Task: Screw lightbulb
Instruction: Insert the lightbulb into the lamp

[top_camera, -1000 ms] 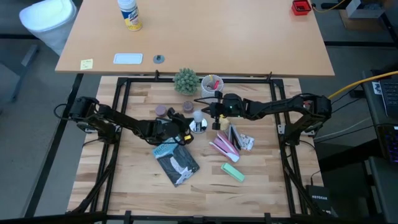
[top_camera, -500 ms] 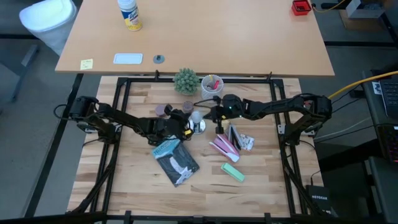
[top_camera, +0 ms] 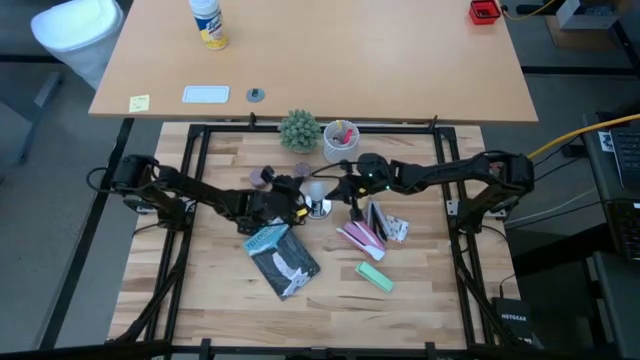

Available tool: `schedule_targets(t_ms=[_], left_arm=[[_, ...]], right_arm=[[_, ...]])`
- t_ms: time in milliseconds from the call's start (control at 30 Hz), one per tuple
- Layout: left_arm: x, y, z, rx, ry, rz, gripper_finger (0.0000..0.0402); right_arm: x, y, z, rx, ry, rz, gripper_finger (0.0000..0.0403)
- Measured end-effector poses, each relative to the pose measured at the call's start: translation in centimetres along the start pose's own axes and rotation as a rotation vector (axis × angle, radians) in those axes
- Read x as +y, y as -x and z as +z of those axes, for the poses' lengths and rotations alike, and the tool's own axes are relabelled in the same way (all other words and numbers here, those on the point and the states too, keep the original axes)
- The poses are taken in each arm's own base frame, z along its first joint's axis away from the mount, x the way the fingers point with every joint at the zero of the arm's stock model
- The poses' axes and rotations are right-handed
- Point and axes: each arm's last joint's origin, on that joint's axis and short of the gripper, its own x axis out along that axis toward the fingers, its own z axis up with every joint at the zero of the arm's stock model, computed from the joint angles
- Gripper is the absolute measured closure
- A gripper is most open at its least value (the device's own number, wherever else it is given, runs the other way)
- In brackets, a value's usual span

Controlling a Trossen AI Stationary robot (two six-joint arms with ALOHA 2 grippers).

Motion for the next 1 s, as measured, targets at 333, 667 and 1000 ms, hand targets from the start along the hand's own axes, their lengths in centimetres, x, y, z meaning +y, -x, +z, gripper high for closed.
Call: schedule_targets(t_ms=[333,667,1000], left_arm=[[-0.4,2.9,1.7,-0.062,0.013,-0.093,0.0401],[-2.3,3.1,0.2,0.021,0.038,-0.333,0.0401],[-2.4,2.3,-0.8,0.03,0.033,-0.235,0.0401]], right_arm=[[-0.3,3.1,2.6,-0.047,0.062,-0.209,0.0382],[-1.0,0.6,1.2,-0.037,0.062,-0.276,0.0382],[-0.9,-0.1,0.6,-0.018,0.054,-0.248,0.0382]])
